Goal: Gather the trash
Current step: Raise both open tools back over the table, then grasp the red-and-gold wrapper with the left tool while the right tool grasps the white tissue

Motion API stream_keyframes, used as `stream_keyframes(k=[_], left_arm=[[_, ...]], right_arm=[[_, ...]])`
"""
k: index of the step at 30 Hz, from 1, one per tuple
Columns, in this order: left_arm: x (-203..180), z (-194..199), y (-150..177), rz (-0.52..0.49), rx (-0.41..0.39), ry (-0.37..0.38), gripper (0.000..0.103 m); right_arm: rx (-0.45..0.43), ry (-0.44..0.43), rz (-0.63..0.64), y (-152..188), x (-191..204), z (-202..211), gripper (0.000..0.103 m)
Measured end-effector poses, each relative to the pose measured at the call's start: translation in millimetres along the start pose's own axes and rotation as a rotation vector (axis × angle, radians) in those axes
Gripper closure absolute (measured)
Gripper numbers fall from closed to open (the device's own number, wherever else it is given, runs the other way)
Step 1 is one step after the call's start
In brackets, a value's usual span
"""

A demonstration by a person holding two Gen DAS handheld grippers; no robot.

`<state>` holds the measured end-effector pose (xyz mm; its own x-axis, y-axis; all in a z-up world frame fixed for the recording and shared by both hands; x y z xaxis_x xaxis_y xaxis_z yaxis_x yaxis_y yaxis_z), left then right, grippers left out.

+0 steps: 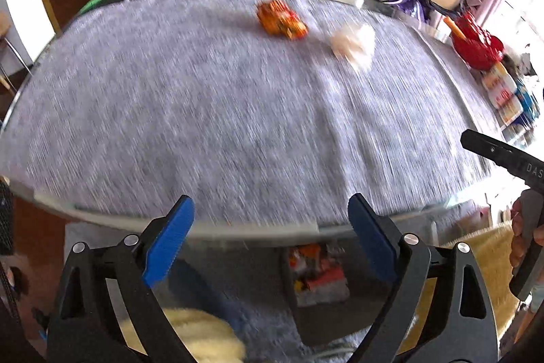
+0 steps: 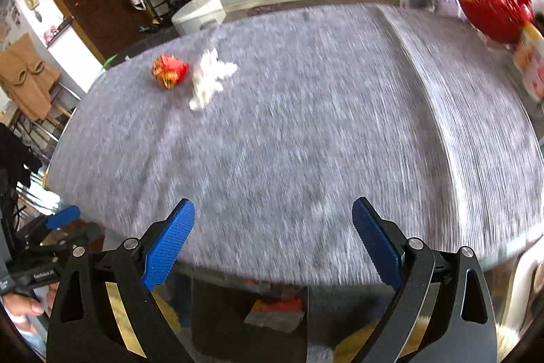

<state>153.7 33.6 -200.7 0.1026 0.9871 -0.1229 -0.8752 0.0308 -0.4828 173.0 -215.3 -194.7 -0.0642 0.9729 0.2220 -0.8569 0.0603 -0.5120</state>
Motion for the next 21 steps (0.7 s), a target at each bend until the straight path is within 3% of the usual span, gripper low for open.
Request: stream_keyframes(k=[7,13,21], left_arm=[[20.3,-7.8,-69.3,0.006,-0.071,-0.073,0.008],[22.7,-19.9,-113.0,0.017,-0.089,-0.053,0.008],[9.5,-49.7,-167.2,-0.029,-0.112,-0.035,0.008]], right_arm=[[-0.036,-0.020,0.038,-50.0,21.2,-24.8,0.009],[-0.046,-0.044,0.063,-80.8,36.5,-46.8,0.011],[-0.027,-0.066,0.111,-95.5,54.4,-75.6,0.017]])
Point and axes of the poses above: each gripper's, at about its wrist camera, not at the fingertips, and z roughly against the way its jaws point, x to its left, y to its underside, the point moved 5 cm from there along -z, roughly the way its jaws point, and after that the axes turned 1 degree about z, right-handed, at the moved point
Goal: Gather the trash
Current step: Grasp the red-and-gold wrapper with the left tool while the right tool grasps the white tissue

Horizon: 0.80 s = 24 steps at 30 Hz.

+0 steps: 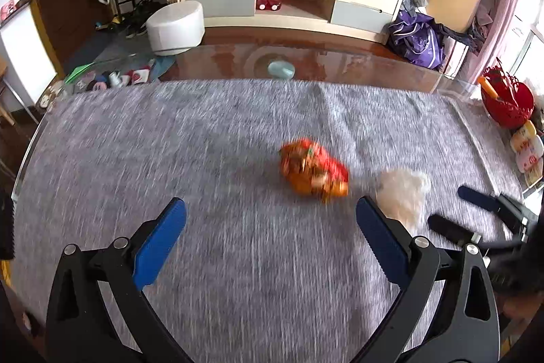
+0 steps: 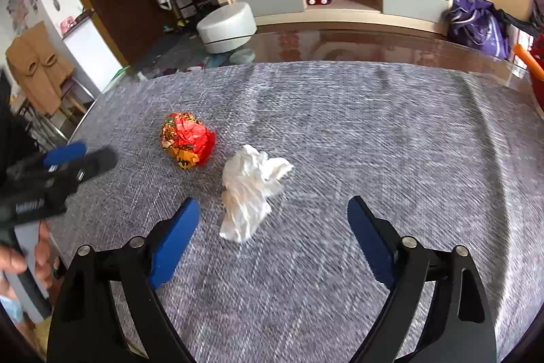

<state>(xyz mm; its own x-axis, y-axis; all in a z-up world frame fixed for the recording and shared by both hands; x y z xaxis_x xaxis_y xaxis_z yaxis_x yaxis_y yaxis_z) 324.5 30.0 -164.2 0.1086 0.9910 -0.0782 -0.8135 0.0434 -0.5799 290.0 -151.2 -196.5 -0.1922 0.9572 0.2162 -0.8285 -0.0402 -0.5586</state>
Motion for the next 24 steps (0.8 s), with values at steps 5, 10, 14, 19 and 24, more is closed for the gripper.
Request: stream_keyframes(k=[5,10,14,19,24], left_arm=[[-7.7,-32.8,-19.9,-0.007,0.024,0.017,0.008],[-17.6,-59.5,-20.0,-0.024,0.065,0.038,0.011],[-26.1,-77.7,-13.5,-0.074,0.106,0.032,0.030],[-34.0,-84.8,-8.6,-0.112,0.125,0.058,0.059],[-41.3,-75.0,-7.6,-0.140,0.103,0.043,0.065]], right_arm=[[0.015,-0.004,0.028,0.5,6.8,-16.1,0.031],[0.044,0.001,0.045,1.3,6.9,-33.8,0.053],[0.044,-0.010,0.080,2.8,8.8,-37.6,0.076],[0.052,-0.041,0.081,3.0,11.6,-34.1,0.089],[0.046,-0.035,0.043,4.9,0.2,-16.5,0.092]])
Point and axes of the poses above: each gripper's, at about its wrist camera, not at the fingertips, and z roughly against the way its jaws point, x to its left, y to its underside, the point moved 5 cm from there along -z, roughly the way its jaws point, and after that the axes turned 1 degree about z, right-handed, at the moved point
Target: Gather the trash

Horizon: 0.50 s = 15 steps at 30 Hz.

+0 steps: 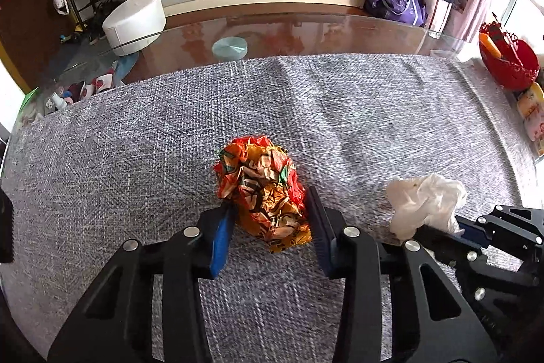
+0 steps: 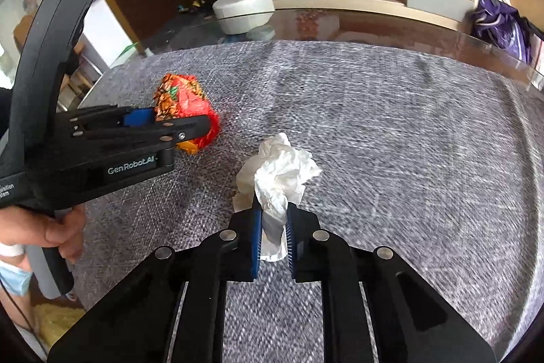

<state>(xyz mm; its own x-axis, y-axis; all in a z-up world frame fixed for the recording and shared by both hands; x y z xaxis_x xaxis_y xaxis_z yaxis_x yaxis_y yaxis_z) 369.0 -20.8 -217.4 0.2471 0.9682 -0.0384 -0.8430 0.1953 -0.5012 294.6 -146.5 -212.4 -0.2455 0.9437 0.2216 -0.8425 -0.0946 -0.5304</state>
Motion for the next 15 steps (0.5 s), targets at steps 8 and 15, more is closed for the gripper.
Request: stream_keyframes(k=[8,15], left_arm=[[-13.6,61.6,2.0,-0.012,-0.082,-0.026,0.066],[-35.5,136.8,24.5,-0.011,-0.159,-0.016,0.066]], right_arm=[[-0.071,0.063,-0.024,8.2,-11.1,55.1,0.093],[-0.145,0.078,-0.054,21.5,-14.5,115.4,0.093]])
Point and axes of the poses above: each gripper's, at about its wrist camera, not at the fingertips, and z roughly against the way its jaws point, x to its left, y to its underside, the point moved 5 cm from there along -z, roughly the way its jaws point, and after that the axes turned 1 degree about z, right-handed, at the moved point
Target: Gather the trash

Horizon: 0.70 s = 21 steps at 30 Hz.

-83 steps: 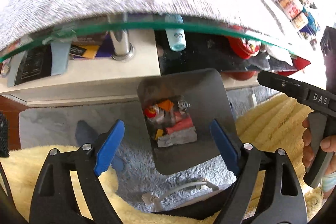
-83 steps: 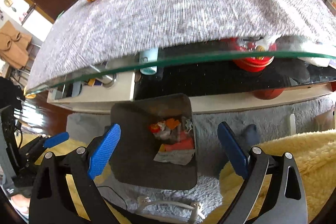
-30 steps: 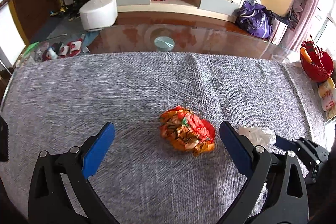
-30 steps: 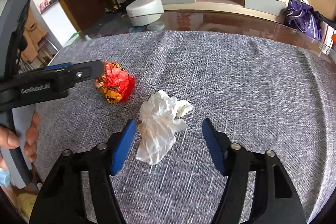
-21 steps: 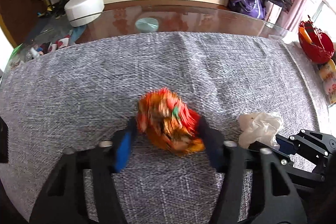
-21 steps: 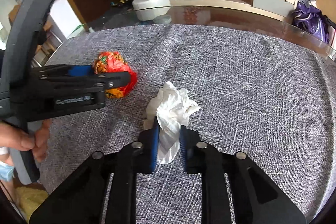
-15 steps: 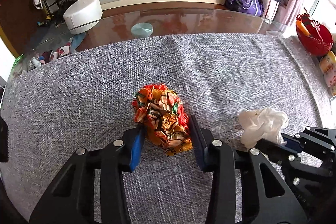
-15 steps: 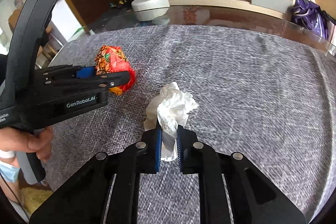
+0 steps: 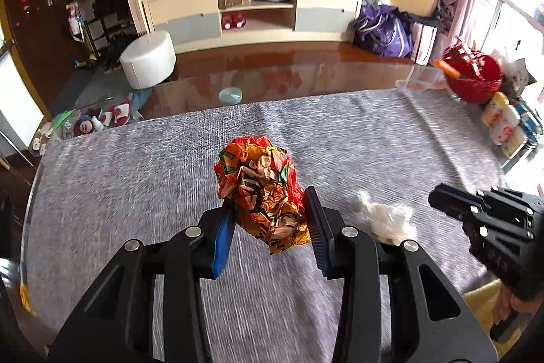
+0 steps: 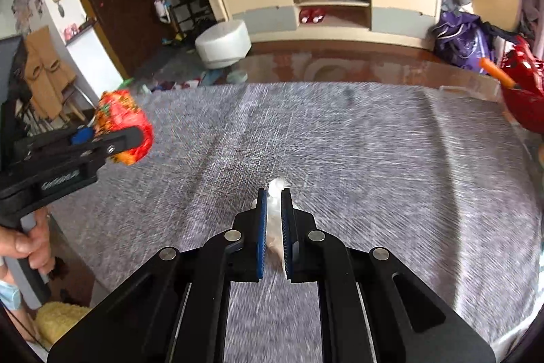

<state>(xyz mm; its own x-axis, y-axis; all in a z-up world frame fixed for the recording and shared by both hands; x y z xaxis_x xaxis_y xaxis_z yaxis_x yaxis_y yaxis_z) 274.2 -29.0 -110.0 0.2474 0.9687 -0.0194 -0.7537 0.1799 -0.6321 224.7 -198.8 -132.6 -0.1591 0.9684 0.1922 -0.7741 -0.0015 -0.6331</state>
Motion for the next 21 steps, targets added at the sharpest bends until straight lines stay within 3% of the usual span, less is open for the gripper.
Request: stream_keyframes(k=[8,17,18,19,20,21], left_arm=[[-23.7,66.8,49.8,0.009,-0.041,0.037,0.065],[-19.3,67.5,78.8,0.032,-0.008,0.049,0.066],[-17.3,63.2,78.0,0.035,-0.002,0.048,0.066],[-15.1,58.3,76.4,0.038,0.003,0.048,0.066],[-13.2,54.0,76.0,0.039,0.008,0.049,0.066],[-11.7,49.8,75.0,0.040,0.013,0.051,0.066]], right_arm=[[-0.071,0.009,-0.004,16.5,-0.8,56.9,0.093],[0.002,0.027,-0.016,29.6,-5.9,14.6,0.089],[0.013,0.034,-0.020,28.5,-7.7,4.2,0.077],[0.017,0.036,-0.022,29.0,-7.8,-1.6,0.053],[0.016,0.035,-0.024,30.8,-7.7,-6.7,0.044],[0.021,0.036,-0.022,30.6,-7.9,-15.1,0.044]])
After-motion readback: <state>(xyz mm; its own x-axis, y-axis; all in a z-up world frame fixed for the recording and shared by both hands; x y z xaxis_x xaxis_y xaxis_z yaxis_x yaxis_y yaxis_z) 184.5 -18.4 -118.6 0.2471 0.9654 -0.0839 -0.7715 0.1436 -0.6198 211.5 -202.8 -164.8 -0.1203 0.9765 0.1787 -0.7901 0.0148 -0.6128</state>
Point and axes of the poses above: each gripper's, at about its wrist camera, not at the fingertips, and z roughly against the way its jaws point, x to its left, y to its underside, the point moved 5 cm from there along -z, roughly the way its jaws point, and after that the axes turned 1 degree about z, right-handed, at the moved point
